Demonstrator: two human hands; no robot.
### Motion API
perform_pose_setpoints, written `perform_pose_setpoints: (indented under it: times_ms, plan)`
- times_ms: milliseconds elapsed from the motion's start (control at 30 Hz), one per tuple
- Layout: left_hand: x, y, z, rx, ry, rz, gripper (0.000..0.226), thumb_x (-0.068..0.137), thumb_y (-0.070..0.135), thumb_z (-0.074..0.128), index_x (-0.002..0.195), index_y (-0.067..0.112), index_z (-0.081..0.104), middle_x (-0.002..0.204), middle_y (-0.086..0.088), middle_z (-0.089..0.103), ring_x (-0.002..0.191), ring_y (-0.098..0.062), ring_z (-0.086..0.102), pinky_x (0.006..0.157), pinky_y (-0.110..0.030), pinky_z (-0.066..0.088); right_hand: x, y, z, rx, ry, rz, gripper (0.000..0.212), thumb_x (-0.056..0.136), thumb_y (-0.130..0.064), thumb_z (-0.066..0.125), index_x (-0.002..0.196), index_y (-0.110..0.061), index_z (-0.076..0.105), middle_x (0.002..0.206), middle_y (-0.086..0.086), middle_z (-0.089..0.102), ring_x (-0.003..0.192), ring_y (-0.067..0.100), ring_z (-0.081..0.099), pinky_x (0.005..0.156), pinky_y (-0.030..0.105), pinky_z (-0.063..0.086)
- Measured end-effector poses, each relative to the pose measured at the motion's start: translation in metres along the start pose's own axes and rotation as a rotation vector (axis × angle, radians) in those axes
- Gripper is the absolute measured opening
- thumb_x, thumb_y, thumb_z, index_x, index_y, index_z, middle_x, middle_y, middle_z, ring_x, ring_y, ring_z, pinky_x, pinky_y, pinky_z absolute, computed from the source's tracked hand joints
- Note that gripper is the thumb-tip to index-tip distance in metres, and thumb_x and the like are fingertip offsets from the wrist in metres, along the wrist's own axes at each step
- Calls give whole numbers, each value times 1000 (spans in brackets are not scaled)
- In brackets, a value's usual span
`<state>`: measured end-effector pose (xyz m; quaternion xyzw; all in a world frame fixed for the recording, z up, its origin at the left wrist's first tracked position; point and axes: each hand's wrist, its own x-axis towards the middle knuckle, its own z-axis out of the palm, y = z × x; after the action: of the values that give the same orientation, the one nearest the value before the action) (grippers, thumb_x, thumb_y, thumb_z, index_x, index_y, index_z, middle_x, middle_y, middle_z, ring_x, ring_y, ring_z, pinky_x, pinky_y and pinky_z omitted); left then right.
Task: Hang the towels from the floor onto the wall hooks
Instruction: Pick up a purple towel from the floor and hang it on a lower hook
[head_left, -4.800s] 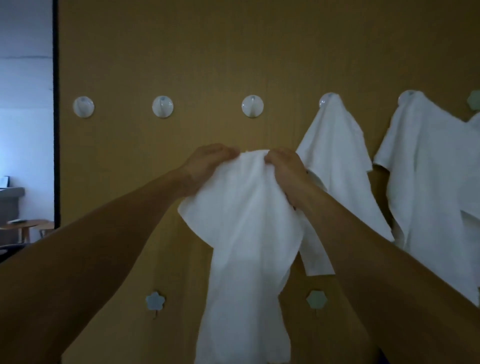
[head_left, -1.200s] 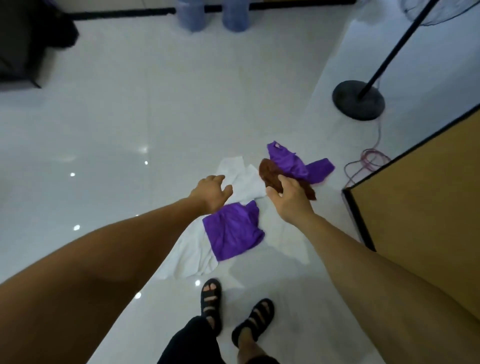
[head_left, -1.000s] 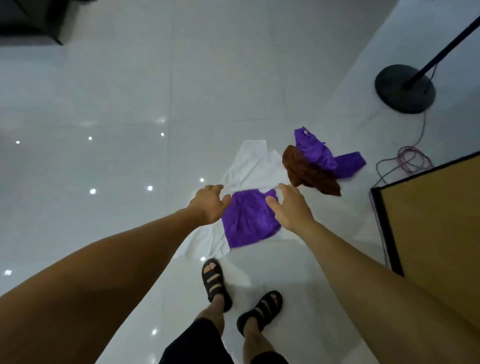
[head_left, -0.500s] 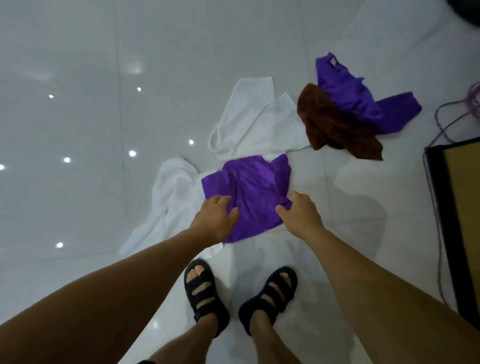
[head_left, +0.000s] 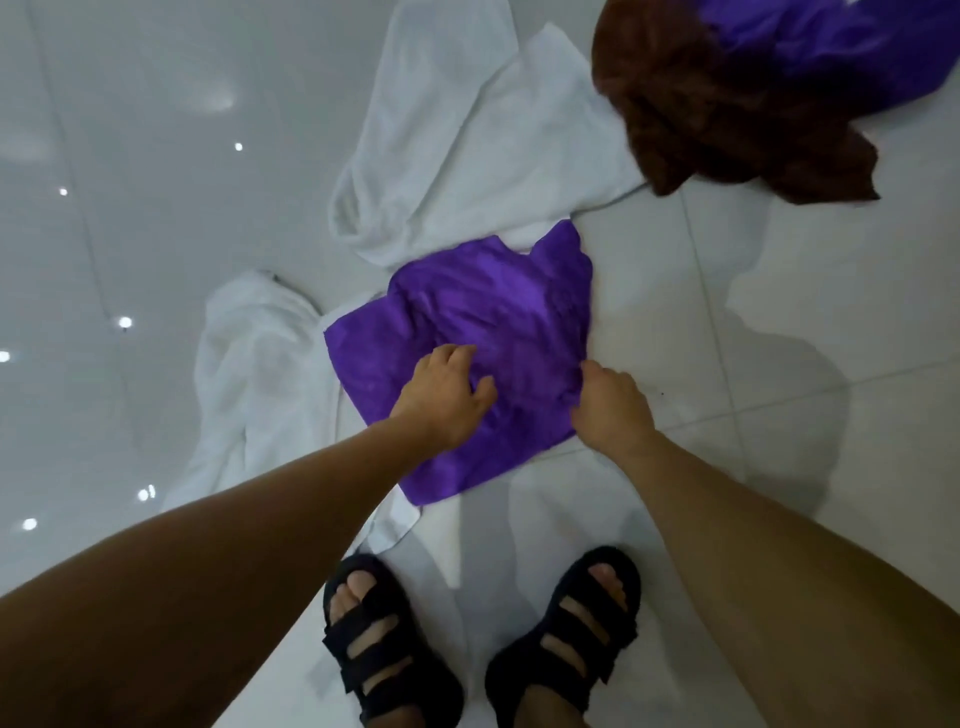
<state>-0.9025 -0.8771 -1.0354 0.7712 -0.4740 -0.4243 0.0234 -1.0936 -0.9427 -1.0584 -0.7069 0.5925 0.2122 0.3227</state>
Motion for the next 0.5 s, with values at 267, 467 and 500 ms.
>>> perform_pose_setpoints:
  times_ms: [267, 467, 500]
  plan:
    - [-80, 80, -70, -23, -157, 97, 81, 75, 38, 74, 142, 14, 36, 136, -11, 50, 123, -30, 49, 100, -39, 42, -91, -62, -110, 555, 33, -81, 24, 87, -26, 61, 78, -4, 55, 84, 19, 64, 83, 37, 58, 71, 41, 44]
    - [-162, 202, -222, -74, -18, 268, 19, 90, 20, 53, 106, 16, 60, 99, -5, 67, 90, -26, 62, 78, -35, 49, -207, -85, -284, 928, 243, -66, 28, 83, -32, 70, 85, -4, 68, 82, 13, 69, 81, 31, 66, 75, 46, 55]
    - [-176, 226, -247, -56, -7, 306, 19, 92, 19, 49, 106, 17, 61, 98, -3, 68, 89, -24, 61, 78, -33, 48, -228, -85, -314, 933, 259, -85, 29, 82, -37, 72, 89, -8, 69, 83, 7, 70, 81, 25, 67, 76, 44, 56]
